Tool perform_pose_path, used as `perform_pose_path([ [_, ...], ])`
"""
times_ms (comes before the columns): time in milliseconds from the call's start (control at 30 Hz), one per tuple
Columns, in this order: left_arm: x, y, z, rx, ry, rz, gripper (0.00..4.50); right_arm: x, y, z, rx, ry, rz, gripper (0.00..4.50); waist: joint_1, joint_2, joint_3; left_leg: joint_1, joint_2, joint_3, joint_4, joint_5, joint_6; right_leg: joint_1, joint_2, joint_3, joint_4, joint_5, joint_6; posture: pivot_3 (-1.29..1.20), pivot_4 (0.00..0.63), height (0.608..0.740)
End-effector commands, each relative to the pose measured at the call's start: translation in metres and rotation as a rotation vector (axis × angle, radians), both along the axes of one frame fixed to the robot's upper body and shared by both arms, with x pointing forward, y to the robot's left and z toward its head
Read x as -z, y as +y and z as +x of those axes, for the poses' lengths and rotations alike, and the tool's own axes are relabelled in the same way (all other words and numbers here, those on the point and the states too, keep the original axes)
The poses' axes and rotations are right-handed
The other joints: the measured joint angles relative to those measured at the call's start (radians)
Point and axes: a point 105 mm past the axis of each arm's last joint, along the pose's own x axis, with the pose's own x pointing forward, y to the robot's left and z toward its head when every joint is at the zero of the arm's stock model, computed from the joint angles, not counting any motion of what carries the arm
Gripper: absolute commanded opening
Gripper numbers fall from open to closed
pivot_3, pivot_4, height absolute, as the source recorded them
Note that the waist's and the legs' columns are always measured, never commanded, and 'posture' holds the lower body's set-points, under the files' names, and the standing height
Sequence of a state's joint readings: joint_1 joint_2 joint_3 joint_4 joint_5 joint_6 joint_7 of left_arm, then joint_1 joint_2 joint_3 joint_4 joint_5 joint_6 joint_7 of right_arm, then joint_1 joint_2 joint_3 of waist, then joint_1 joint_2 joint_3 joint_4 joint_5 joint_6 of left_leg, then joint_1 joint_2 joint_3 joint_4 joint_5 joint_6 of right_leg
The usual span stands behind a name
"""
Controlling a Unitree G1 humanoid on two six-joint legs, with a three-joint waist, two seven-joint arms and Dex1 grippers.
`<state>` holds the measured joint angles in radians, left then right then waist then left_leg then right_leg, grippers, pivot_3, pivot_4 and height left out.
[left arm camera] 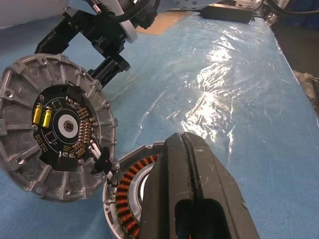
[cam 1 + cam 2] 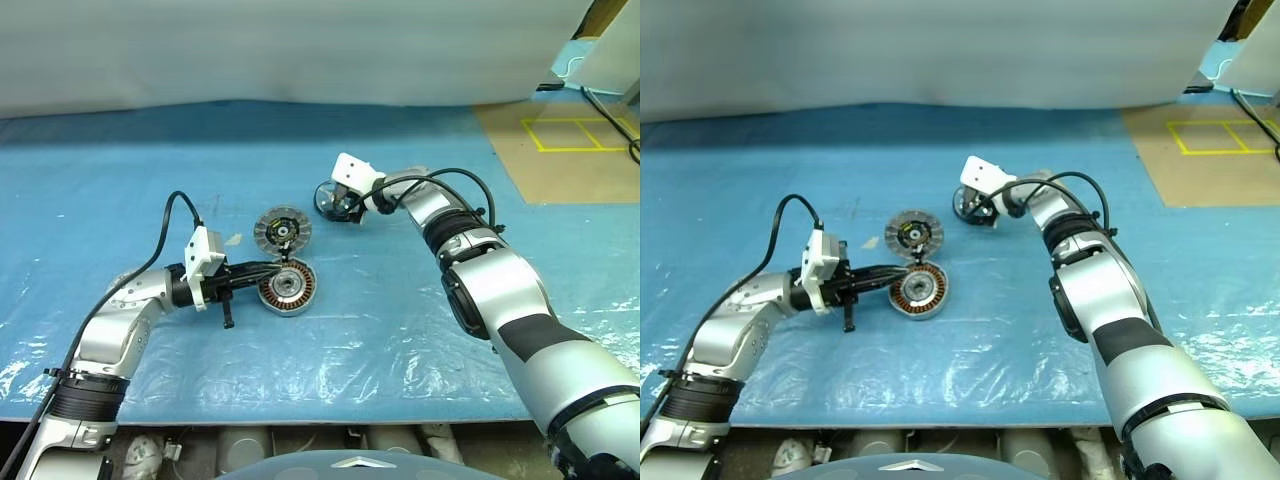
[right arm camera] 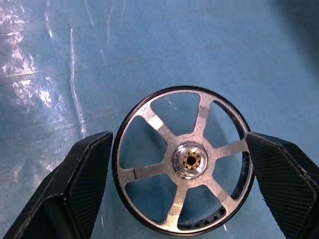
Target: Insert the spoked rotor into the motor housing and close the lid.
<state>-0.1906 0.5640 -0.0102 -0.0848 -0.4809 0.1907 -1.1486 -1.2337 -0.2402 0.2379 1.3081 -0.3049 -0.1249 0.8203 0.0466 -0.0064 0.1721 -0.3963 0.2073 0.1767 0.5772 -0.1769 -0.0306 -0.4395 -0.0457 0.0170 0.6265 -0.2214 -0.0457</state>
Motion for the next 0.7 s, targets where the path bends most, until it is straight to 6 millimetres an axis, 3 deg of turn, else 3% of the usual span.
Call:
perform_pose_path([
  [33,-0.005,-0.002,-0.002,0.011,-0.037,0.002,0.0,-0.004,-0.003,0.002,0.016,-0.014,0.013,4.46,0.0,0.0,0.0,0.0,0.0,0.0,0.0,0.0,0.0,0.0,0.0,0.0,0.0,0.0,0.0,0.0,0.15,0.74],
  [167,-0.003,-0.001,-0.002,0.007,-0.041,0.006,0.0,0.003,-0.005,0.001,0.035,0.004,0.01,4.3,-0.001,0.0,0.0,0.0,0.0,0.0,0.0,0.0,0.0,0.0,0.0,0.0,0.0,0.0,0.0,0.0,0.15,0.74],
  [367,-0.004,-0.001,0.001,-0.003,-0.053,0.006,0.0,0.01,0.0,-0.001,0.069,0.058,0.082,2.66,-0.001,0.0,0.0,0.0,0.0,0.0,0.0,0.0,0.0,0.0,0.0,0.0,0.0,0.0,0.0,0.0,0.15,0.74],
  [700,-0.001,0.0,0.002,-0.016,-0.06,0.011,0.0,0.017,-0.004,-0.001,0.089,0.065,0.085,2.66,-0.001,0.0,0.0,0.002,0.0,0.0,0.001,0.0,0.0,0.001,0.0,0.0,0.001,0.0,0.0,0.0,0.15,0.74],
])
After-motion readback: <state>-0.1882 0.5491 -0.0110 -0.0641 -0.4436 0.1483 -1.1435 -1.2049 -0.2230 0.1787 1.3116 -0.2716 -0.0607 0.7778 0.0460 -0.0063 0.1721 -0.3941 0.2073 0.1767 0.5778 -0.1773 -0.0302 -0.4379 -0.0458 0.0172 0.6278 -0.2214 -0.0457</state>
